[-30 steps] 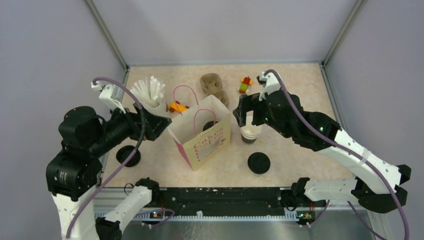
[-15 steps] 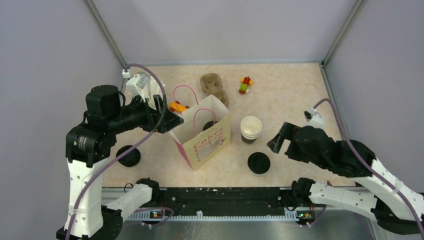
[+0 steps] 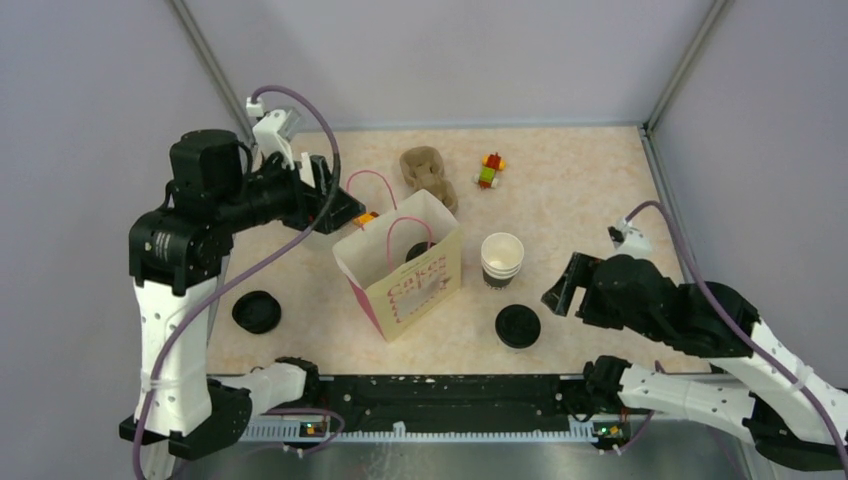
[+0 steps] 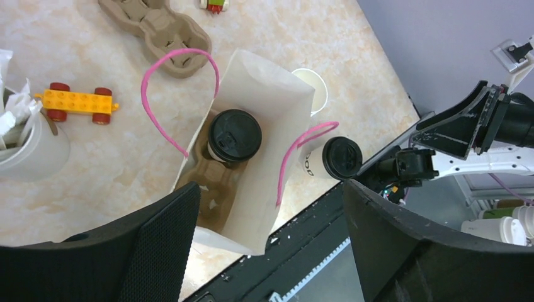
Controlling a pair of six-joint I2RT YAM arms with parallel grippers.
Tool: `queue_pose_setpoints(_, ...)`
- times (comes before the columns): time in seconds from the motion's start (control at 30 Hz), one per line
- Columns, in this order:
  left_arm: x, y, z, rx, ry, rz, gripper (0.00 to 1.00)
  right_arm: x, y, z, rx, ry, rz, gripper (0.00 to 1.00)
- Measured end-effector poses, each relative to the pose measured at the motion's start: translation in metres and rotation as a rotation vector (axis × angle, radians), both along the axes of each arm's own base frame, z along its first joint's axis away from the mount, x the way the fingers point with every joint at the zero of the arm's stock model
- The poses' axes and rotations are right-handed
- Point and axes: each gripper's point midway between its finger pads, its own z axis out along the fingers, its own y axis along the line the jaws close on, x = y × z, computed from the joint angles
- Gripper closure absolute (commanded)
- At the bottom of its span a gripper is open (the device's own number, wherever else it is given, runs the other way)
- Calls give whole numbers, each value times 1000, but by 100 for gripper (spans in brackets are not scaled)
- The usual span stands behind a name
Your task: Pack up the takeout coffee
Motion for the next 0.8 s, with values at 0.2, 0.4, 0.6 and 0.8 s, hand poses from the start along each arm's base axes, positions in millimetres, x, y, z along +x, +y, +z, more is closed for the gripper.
queue_pose_setpoints(0.2,22,-31,-14,71,9,-69,10,1,6,-19,-69,38,24,16)
queue_pose_setpoints(0.4,13,-136,-46,212,5,-293,7,7,13,-19,-145,71,29,7)
queue_pose_setpoints(0.6,-5,-182,-72,293,-1,-377,6,14,-4,17,-97,-12,-51,2)
queue_pose_setpoints(0.8,-33,-211,-89,334,1,-464,6,12,-38,68,78,-151,-171,2)
